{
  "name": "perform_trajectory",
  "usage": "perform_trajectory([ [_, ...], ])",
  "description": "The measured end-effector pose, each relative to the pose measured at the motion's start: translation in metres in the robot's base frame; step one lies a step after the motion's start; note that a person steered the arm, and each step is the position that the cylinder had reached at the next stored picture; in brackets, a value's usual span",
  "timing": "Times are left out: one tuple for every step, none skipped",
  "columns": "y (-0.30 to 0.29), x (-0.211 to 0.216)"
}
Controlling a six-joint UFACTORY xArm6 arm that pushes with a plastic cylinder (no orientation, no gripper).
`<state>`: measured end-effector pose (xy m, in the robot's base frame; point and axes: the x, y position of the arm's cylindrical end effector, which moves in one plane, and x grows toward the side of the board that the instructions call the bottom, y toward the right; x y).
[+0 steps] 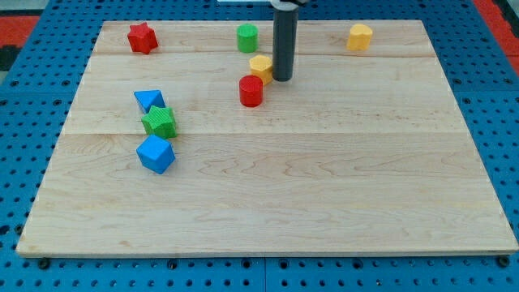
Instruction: Push the hexagon above the triangle
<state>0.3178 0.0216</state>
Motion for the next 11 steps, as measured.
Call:
perform_trajectory([
  [-0.101, -0.003],
  [-0.107, -0.004],
  [-0.102, -0.018],
  [-0.119, -0.07],
  [-0.154, -0.061],
  [-0.201, 0.0],
  [-0.232, 0.023],
  [-0.212, 0.014],
  [-0.179, -0.001],
  [-0.145, 0.046],
  [-0.19, 0.054],
])
